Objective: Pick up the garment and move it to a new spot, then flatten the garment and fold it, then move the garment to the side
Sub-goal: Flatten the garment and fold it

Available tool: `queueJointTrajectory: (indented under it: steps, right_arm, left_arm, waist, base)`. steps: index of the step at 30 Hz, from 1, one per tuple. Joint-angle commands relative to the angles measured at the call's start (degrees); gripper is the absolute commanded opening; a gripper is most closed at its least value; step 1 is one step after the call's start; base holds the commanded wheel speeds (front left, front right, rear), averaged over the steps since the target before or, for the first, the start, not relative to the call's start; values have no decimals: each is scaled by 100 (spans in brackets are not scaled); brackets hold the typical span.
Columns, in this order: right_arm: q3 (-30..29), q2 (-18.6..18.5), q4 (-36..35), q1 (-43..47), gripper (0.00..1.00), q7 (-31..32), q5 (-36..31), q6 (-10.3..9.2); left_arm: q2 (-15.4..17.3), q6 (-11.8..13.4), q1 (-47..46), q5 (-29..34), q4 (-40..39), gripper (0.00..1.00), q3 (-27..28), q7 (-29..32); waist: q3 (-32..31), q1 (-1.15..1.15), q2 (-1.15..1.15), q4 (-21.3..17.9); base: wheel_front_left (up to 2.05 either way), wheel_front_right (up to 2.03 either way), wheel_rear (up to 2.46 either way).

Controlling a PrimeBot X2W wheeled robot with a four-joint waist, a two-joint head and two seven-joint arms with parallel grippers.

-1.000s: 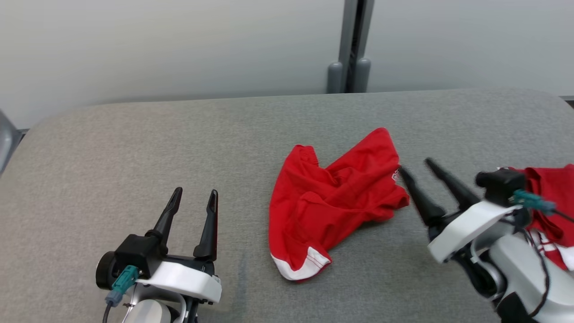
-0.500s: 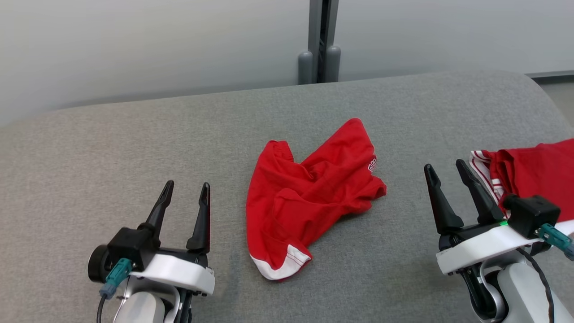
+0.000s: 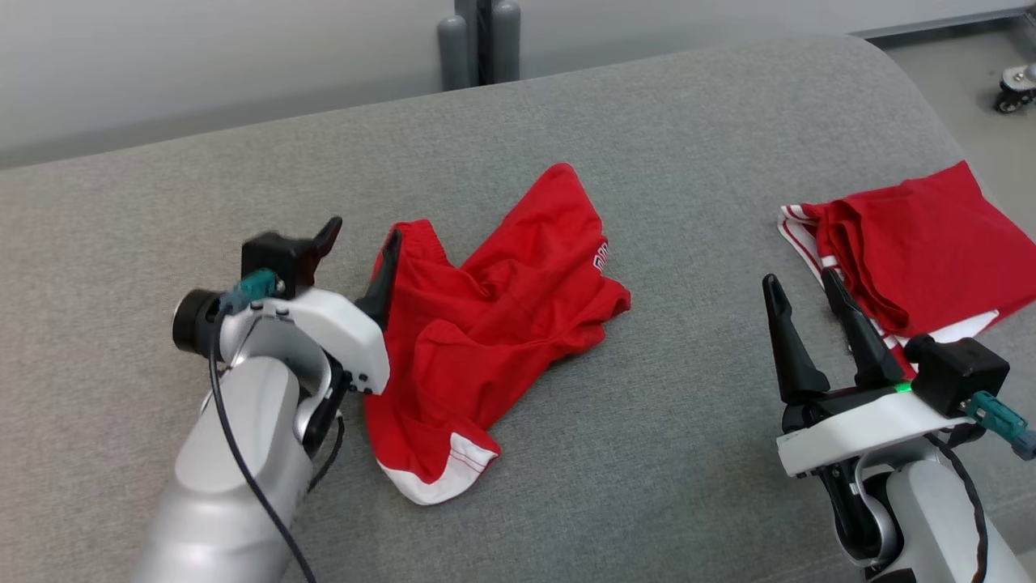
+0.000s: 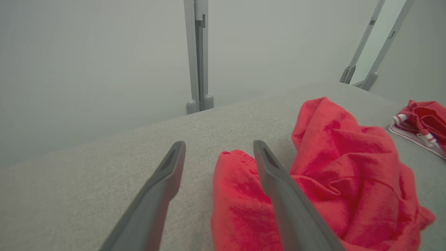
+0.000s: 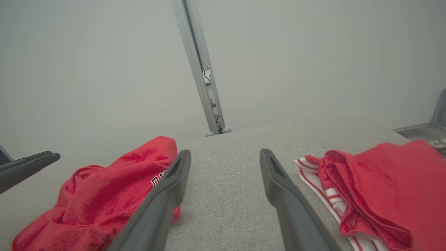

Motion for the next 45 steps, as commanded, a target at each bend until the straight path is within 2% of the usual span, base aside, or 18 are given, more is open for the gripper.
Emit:
queueJointTrajectory:
  steps: [1, 3, 6, 8, 9, 13, 18, 25, 26, 27, 28, 33, 39, 40, 45]
  right_arm:
    - [-37, 32, 15, -84, 100, -27, -52, 0]
    - [-76, 78, 13, -127, 100, -28, -52, 0]
    - [-131, 148, 32, -174, 100, -28, -70, 0]
    - [-104, 181, 40, -225, 100, -28, -80, 0]
    - [-104, 181, 40, -225, 100, -28, -80, 0]
    - [-93, 254, 63, -265, 100, -28, -99, 0]
    - [-91, 328, 77, -275, 100, -28, -92, 0]
    - [-93, 378, 102, -263, 100, -28, -66, 0]
    - [-87, 380, 110, -262, 100, -28, -73, 0]
    - [-78, 383, 116, -263, 100, -28, -87, 0]
    - [-69, 385, 120, -271, 100, -28, -108, 0]
    - [-89, 390, 137, -291, 100, -28, -169, 0]
    - [-78, 319, 144, -219, 100, -28, -234, 0]
    - [-79, 282, 149, -187, 100, -28, -254, 0]
    - [-45, 189, 189, -135, 100, -28, -267, 0]
  left_arm:
    - [47, -57, -411, -220, 262, 100, -47, 329]
    - [100, -84, -804, -460, 526, 100, -165, 770]
    - [136, -88, -1244, -1058, 714, 100, -695, 1614]
    - [391, -86, -1510, -1389, 733, 100, -1083, 2179]
    - [391, -86, -1510, -1389, 733, 100, -1083, 2179]
    - [803, -85, -1832, -1918, 719, 100, -1748, 3028]
    - [1243, -85, -2041, -2232, 749, 100, -2356, 3500]
    - [1389, -86, -2043, -2870, 758, 100, -2718, 3689]
    - [1363, -86, -2033, -2972, 747, 49, -2736, 3668]
    - [1346, -86, -2033, -3068, 721, 14, -2736, 3612]
    - [1362, -86, -2064, -3150, 717, 0, -2696, 3495]
    - [1314, 27, -2242, -3343, 1061, 0, -2337, 2547]
    - [1180, 452, -2324, -3757, 1635, 0, -1629, 1326]
    - [1142, 588, -2273, -3934, 1836, 0, -1376, 978]
    - [1048, 817, -1990, -4121, 2372, 0, -1128, 521]
  waist:
    - [234, 0, 0, -254]
    - [329, 0, 0, -348]
    - [463, 0, 0, -452]
    - [528, 0, 0, -525]
    - [528, 0, 0, -525]
    - [595, 0, 0, -647]
    - [633, 0, 0, -753]
    - [695, 0, 0, -805]
    - [703, 0, 0, -799]
    - [710, 0, 0, -790]
    - [717, 0, 0, -780]
    - [670, 0, 0, -656]
    - [486, 0, 0, -365]
    - [416, 0, 0, -234]
    - [244, 0, 0, 135]
  base:
    - [0, 0, 0]
    - [0, 0, 0]
    - [0, 0, 0]
    - [0, 0, 0]
    - [0, 0, 0]
    - [0, 0, 0]
    - [0, 0, 0]
    - [0, 0, 0]
    - [0, 0, 0]
    - [0, 0, 0]
    - [0, 0, 0]
    - [0, 0, 0]
    - [0, 0, 0]
    - [0, 0, 0]
    - [0, 0, 0]
